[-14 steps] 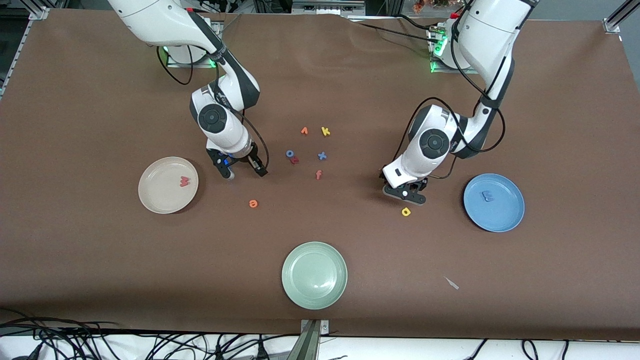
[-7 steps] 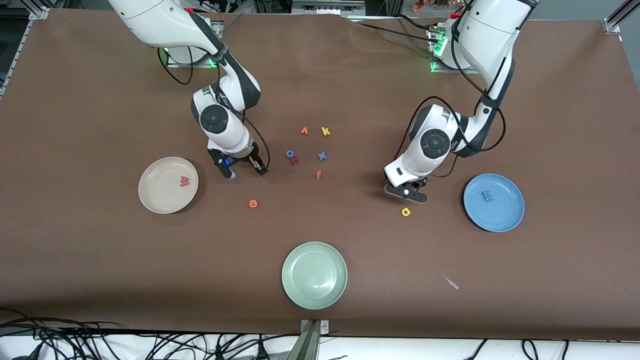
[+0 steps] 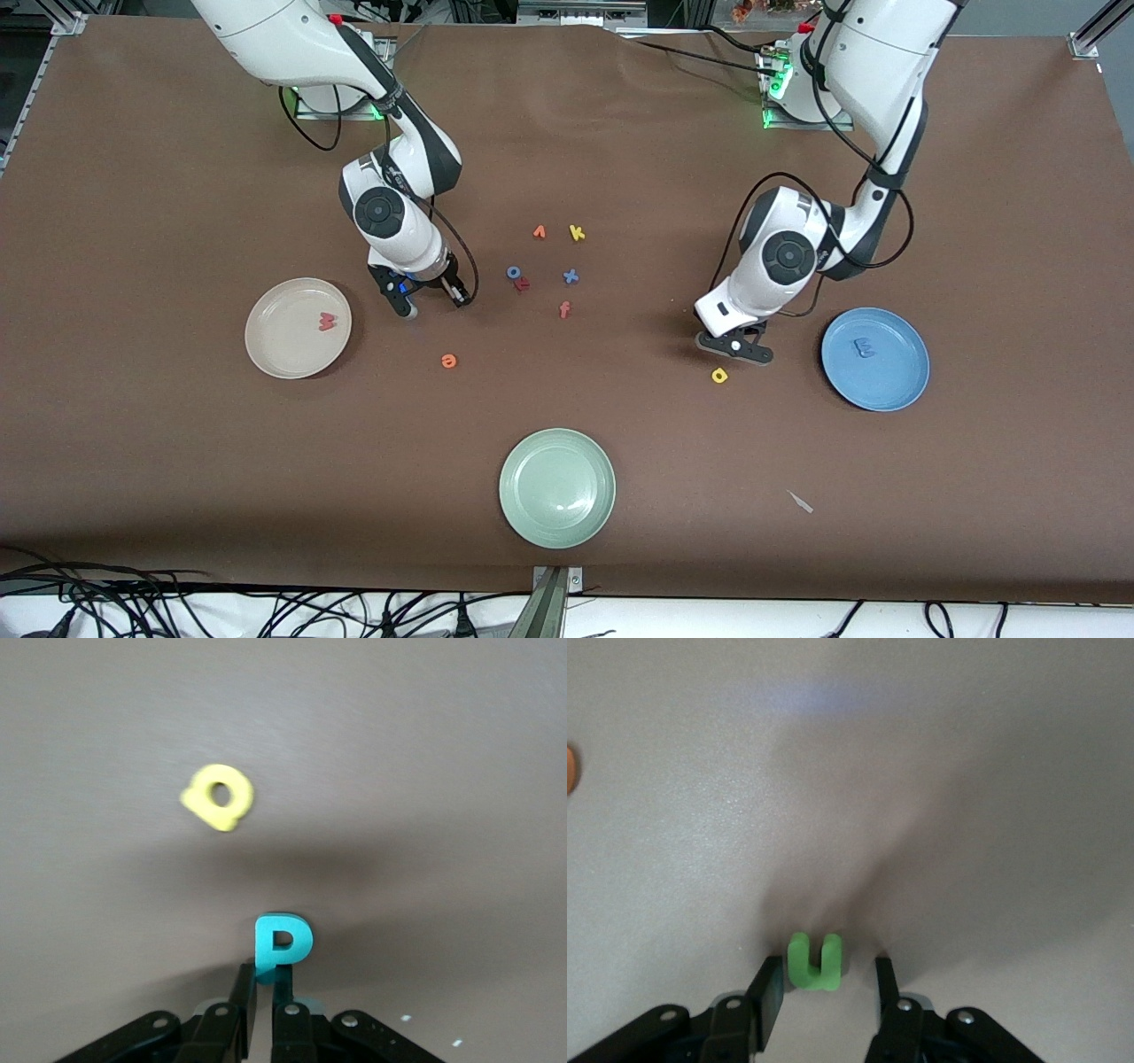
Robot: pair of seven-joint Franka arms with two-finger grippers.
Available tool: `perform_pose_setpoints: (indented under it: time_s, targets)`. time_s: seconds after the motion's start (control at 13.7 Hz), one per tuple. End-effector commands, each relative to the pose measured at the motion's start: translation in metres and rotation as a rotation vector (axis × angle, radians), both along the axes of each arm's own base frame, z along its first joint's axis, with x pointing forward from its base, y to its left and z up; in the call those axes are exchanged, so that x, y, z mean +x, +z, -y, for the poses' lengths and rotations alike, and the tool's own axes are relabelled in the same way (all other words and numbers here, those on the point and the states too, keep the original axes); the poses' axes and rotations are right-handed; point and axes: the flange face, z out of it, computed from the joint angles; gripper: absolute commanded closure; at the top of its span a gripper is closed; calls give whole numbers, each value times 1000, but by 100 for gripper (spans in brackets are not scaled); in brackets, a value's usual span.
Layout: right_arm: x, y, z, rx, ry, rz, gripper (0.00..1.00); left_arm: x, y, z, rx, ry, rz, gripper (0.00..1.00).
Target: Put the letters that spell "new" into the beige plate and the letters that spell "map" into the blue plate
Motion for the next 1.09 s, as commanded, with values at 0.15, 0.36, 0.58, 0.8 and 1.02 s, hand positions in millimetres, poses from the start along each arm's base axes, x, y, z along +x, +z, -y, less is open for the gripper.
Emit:
perform_pose_setpoints:
  time_s: [0.15,0.36,0.58,0.8,1.02]
  targets:
    - [0,-1,3,3,13,17,70,5,35,-23,-9,32,-6,100]
    - [1,-3,4,3,7,15,81,12,58,-63,4,53,-36,100]
    - [10,6,-1,12,3,32,87,16,67,-157,-12,-50,-55,100]
    - [28,26,-4,-13,29,-7,90,17,63,-214,-23,-116,-56,100]
    - [43,38,24,-60,186,-54,91,17,55,-227,-26,-121,-64,57]
